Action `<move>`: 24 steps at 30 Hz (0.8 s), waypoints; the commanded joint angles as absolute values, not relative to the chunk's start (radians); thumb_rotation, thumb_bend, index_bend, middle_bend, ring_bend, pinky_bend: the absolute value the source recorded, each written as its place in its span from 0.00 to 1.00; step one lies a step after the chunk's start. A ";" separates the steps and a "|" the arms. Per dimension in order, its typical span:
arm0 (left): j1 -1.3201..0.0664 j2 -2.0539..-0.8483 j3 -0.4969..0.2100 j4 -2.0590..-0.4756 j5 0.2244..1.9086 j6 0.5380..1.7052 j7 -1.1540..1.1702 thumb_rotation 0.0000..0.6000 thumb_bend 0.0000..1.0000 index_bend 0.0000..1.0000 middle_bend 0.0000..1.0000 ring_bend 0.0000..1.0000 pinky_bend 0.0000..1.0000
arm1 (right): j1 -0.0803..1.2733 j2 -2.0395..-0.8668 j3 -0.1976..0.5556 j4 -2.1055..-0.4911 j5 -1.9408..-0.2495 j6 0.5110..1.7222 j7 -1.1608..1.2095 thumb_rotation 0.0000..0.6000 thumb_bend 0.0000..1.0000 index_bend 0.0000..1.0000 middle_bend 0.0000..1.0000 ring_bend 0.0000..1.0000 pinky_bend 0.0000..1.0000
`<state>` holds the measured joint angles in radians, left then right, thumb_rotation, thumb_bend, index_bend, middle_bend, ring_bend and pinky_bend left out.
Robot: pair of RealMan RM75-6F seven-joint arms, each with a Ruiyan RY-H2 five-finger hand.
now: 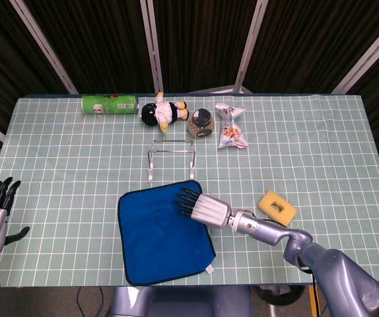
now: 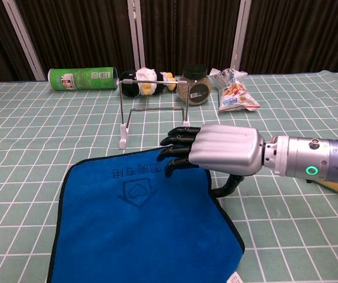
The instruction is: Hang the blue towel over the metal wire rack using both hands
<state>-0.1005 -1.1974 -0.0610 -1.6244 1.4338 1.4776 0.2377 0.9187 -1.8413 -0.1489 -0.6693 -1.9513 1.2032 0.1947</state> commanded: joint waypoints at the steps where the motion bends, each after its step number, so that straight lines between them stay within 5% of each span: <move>1: -0.101 -1.198 -0.061 -1.624 1.434 1.477 0.238 1.00 0.00 0.00 0.00 0.00 0.00 | 0.918 -1.845 -0.154 -0.664 -1.948 1.206 0.202 1.00 0.20 0.29 0.11 0.00 0.00; 10: -0.102 -1.197 -0.060 -1.624 1.433 1.474 0.236 1.00 0.00 0.00 0.00 0.00 0.00 | 0.914 -1.856 -0.169 -0.646 -1.938 1.219 0.229 1.00 0.37 0.41 0.12 0.00 0.00; 18: -0.114 -1.205 -0.044 -1.623 1.465 1.460 0.240 1.00 0.00 0.00 0.00 0.00 0.00 | 0.902 -1.872 -0.173 -0.632 -1.922 1.234 0.241 1.00 0.44 0.68 0.12 0.00 0.00; 24: -0.196 -1.234 0.002 -1.584 1.631 1.388 0.157 1.00 0.00 0.02 0.00 0.00 0.00 | 0.903 -1.863 -0.176 -0.656 -1.914 1.239 0.256 1.00 0.45 0.66 0.12 0.00 0.00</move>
